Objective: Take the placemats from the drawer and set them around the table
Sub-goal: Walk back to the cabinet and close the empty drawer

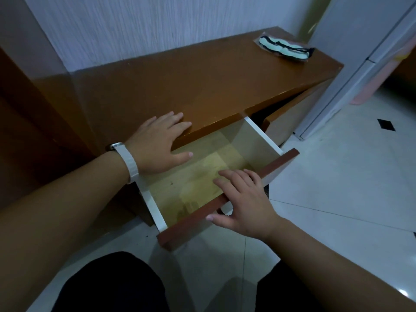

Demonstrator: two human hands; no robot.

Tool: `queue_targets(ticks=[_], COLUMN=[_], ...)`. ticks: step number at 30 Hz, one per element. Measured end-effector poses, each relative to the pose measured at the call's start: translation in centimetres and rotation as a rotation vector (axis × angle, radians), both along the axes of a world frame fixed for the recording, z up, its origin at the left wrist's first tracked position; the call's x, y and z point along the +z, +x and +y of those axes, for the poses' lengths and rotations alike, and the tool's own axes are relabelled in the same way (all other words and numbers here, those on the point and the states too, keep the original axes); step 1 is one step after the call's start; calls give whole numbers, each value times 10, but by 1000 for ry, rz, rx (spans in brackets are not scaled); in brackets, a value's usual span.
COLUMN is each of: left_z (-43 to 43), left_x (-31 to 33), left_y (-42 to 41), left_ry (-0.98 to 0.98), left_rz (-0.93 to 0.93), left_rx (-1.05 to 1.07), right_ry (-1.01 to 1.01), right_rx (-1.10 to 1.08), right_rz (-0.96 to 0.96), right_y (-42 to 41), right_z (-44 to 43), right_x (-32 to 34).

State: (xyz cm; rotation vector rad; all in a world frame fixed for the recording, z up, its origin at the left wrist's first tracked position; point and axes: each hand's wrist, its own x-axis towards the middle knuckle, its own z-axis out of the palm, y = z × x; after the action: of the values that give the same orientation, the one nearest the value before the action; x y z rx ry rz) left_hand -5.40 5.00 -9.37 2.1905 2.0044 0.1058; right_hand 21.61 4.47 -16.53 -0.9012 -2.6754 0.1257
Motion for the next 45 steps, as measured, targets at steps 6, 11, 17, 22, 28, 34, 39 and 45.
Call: queue_targets(ticks=[6, 11, 17, 22, 28, 34, 39, 45], left_z=[-2, -1, -1, -1, 1, 0, 0, 1], left_x=[-2, -3, 0, 1, -2, -3, -5, -6], left_y=[1, 2, 2, 3, 2, 4, 4, 4], left_ry=[0, 28, 35, 36, 23, 30, 66, 96], left_rz=[11, 6, -11, 10, 59, 164, 195, 176], left_rx=[-3, -2, -2, -1, -21, -44, -46, -31], right_ry=[16, 16, 22, -68, -123, -194, -338, -394], right_rx=[1, -10, -121, -355, -426, -522, -545, -532], right_rz=[-1, 1, 120, 210, 237, 293, 398, 447], right_y=[-17, -35, -44, -38, -47, -65, -82, -95], right_z=[15, 28, 31, 31, 42, 49, 50, 63], right_x=[-4, -5, -13, -23, -25, -26, -34, -37])
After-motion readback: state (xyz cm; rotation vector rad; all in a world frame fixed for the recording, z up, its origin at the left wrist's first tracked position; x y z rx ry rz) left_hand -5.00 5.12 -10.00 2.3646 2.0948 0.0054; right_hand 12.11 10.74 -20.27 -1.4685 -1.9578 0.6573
